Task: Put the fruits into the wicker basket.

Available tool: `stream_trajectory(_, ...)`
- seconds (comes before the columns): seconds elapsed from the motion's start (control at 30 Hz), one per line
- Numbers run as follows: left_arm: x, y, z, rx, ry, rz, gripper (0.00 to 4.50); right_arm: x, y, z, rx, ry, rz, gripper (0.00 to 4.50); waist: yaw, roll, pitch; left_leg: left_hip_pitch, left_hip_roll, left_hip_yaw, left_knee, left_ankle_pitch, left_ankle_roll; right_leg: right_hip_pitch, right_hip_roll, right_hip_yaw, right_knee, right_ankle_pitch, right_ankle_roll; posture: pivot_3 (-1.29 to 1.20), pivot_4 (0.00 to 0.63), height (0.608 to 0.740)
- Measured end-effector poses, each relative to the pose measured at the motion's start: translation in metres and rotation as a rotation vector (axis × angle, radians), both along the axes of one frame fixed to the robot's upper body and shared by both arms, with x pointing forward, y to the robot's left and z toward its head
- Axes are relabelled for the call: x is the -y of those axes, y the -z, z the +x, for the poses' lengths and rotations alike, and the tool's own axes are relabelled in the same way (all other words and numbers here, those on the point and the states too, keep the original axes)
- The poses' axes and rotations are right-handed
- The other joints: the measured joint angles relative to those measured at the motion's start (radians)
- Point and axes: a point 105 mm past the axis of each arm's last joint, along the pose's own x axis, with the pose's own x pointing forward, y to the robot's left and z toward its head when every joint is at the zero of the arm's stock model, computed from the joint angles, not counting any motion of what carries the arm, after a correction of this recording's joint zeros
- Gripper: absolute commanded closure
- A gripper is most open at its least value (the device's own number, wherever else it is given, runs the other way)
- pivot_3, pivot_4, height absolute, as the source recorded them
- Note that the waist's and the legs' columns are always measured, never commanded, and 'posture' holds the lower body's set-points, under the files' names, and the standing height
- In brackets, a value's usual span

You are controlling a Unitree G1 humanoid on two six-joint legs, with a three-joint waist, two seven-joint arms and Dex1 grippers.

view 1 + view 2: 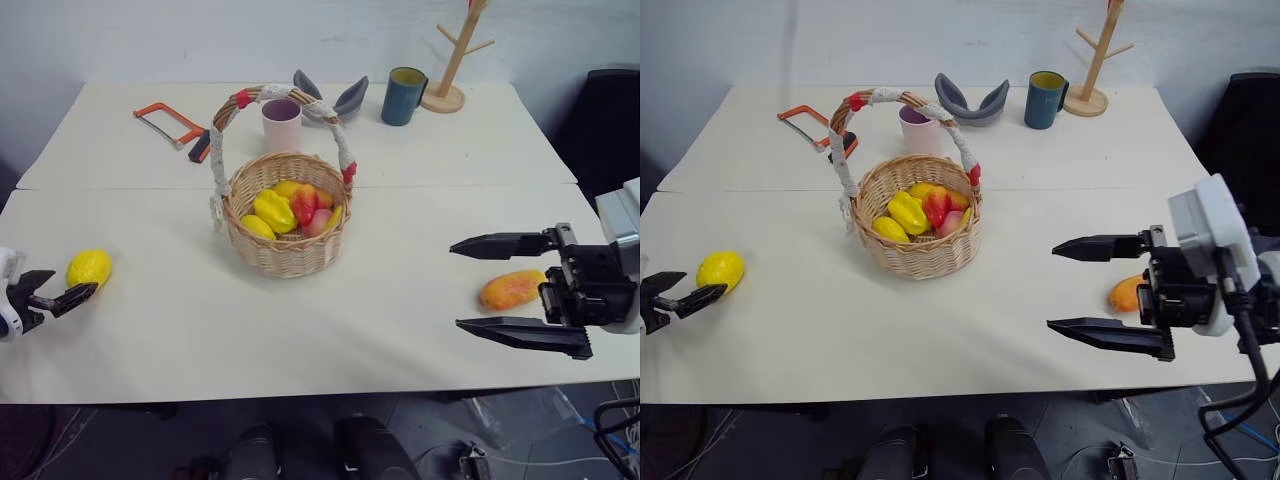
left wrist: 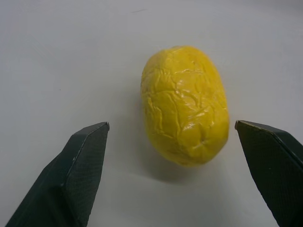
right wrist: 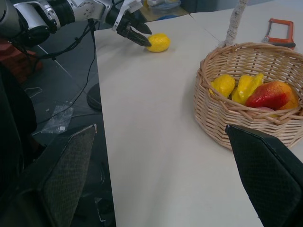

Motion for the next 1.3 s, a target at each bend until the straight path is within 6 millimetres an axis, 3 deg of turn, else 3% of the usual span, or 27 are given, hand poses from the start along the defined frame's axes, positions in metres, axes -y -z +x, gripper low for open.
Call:
stream_trajectory(0.1, 0.006, 0.006, 0.022, 0.018, -0.014, -0.017, 0.02, -0.005, 0.003, 0.003, -0.002, -0.011, -0.017, 0.00, 0.004, 0.000, 0.000, -0.001, 0.000, 0.000, 0.002, 0.001, 0.001, -0.001, 0.000, 0.000, 0.002, 0.000, 0.000, 0.00, 0.150, 0.740)
stream_trajectory(0.13, 0.009, 0.010, 0.026, 0.009, -0.012, -0.015, 0.20, -0.005, 0.004, 0.004, -0.004, -0.010, -0.022, 0.00, 0.004, 0.000, 0.000, -0.002, 0.000, 0.000, 0.003, 0.001, 0.001, -0.002, 0.000, 0.000, 0.003, 0.000, 0.000, 0.00, 0.150, 0.740)
stream_trajectory(0.37, 0.016, 0.021, 0.034, -0.009, 0.009, -0.016, 2.04, -0.006, -0.004, 0.008, 0.033, 0.016, -0.027, 0.00, -0.002, 0.000, 0.000, -0.002, 0.001, 0.001, 0.006, 0.003, 0.000, -0.005, 0.000, 0.000, 0.010, 0.000, 0.001, 0.00, 0.150, 0.740)
stream_trajectory(0.57, 0.032, 0.024, 0.023, -0.048, 0.125, -0.007, 2.16, -0.008, -0.008, 0.010, 0.047, 0.044, -0.012, 0.00, -0.003, 0.000, 0.000, -0.001, 0.000, 0.002, 0.006, 0.005, -0.002, -0.005, -0.001, 0.000, 0.013, 0.000, 0.001, 0.00, 0.150, 0.740)
stream_trajectory(0.63, 0.050, 0.023, 0.016, -0.070, 0.226, -0.019, 2.16, -0.007, -0.008, 0.011, 0.048, 0.053, -0.010, 0.00, -0.002, 0.000, 0.000, -0.001, 0.000, 0.001, 0.005, 0.005, -0.002, -0.005, -0.001, 0.000, 0.012, 0.000, 0.001, 0.00, 0.150, 0.740)
stream_trajectory(0.7, 0.082, 0.017, 0.008, -0.081, 0.381, -0.073, 2.16, -0.007, -0.008, 0.012, 0.048, 0.064, -0.008, 0.00, 0.001, -0.001, 0.000, -0.002, 0.000, 0.001, 0.005, 0.005, -0.002, -0.005, -0.001, -0.001, 0.012, 0.000, 0.001, 0.00, 0.150, 0.740)
stream_trajectory(0.8, 0.147, -0.023, -0.004, -0.004, 0.681, -0.138, 2.16, -0.006, -0.008, 0.014, 0.053, 0.086, -0.003, 0.00, 0.008, -0.002, 0.000, -0.003, -0.001, -0.002, 0.006, 0.007, -0.001, -0.004, -0.003, -0.003, 0.012, 0.000, 0.001, 0.00, 0.150, 0.740)
stream_trajectory(0.9, 0.192, -0.067, -0.002, 0.131, 0.833, -0.054, 2.16, -0.006, -0.007, 0.018, 0.058, 0.116, 0.008, 0.00, 0.007, -0.001, 0.000, -0.002, -0.003, -0.002, 0.006, 0.008, -0.001, -0.003, -0.003, -0.003, 0.012, 0.001, 0.001, 0.00, 0.150, 0.740)
stream_trajectory(0.97, 0.216, -0.087, 0.008, 0.216, 0.855, -0.051, 2.16, -0.005, -0.004, 0.021, 0.056, 0.138, 0.010, 0.00, 0.007, 0.001, 0.000, -0.001, -0.003, -0.002, 0.006, 0.009, -0.001, -0.002, -0.002, -0.003, 0.012, 0.001, 0.002, 0.00, 0.150, 0.740)
stream_trajectory(1.07, 0.250, -0.102, 0.029, 0.274, 0.838, -0.082, 2.16, -0.005, 0.004, 0.023, 0.040, 0.157, 0.000, 0.00, 0.008, 0.000, 0.000, -0.003, -0.003, -0.002, 0.007, 0.011, -0.004, -0.003, 0.001, -0.001, 0.011, 0.002, 0.004, 0.00, 0.150, 0.740)
stream_trajectory(1.2, 0.278, -0.097, 0.057, 0.236, 0.780, -0.070, 2.16, -0.007, 0.004, 0.022, 0.054, 0.172, -0.002, 0.00, 0.004, 0.000, 0.000, -0.004, -0.001, -0.001, 0.010, 0.011, -0.007, -0.004, 0.007, 0.006, 0.011, 0.002, 0.005, 0.00, 0.150, 0.740)
stream_trajectory(1.3, 0.294, -0.091, 0.082, 0.209, 0.716, -0.099, 1.17, -0.006, 0.006, 0.024, 0.052, 0.199, 0.014, 0.00, 0.005, 0.000, 0.000, -0.005, 0.000, -0.002, 0.013, 0.011, -0.007, -0.005, 0.008, 0.006, 0.012, 0.002, 0.005, 0.00, 0.150, 0.740)
